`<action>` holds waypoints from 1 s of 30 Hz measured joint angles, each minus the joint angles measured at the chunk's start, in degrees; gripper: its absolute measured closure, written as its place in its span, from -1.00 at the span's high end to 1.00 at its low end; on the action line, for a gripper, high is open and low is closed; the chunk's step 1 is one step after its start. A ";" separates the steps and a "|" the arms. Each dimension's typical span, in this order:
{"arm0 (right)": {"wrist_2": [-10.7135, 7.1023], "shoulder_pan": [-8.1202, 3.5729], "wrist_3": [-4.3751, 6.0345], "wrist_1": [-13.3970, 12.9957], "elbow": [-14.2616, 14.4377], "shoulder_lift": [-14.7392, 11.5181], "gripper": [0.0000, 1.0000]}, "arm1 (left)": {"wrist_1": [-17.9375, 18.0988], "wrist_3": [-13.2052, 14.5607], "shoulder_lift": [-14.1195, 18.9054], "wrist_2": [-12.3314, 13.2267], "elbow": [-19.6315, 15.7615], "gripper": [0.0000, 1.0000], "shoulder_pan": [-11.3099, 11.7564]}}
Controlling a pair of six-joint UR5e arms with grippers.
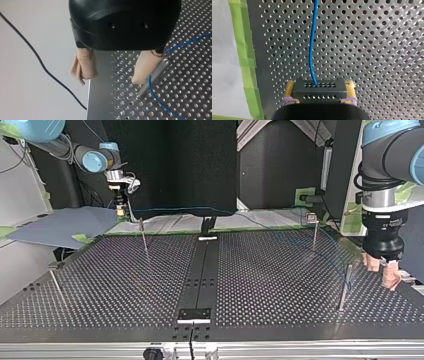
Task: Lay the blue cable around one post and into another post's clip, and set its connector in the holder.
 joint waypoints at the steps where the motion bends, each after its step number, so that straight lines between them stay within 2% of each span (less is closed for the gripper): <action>1: -0.01 0.00 0.00 0.00 0.00 0.00 -1.00 | 0.00 0.71 0.00 0.00 0.00 1.00 0.01; 13: 0.01 0.02 0.00 0.01 -0.02 0.00 -1.00 | 0.00 7.50 0.00 -0.64 0.00 1.00 0.02; 21: -0.03 0.02 -0.08 0.02 -0.01 0.00 -1.00 | -0.08 8.31 0.00 -1.30 0.00 1.00 0.03; 30: -0.05 0.07 -0.09 0.01 0.00 0.00 -1.00 | -0.32 8.44 0.18 -4.42 0.00 1.00 0.29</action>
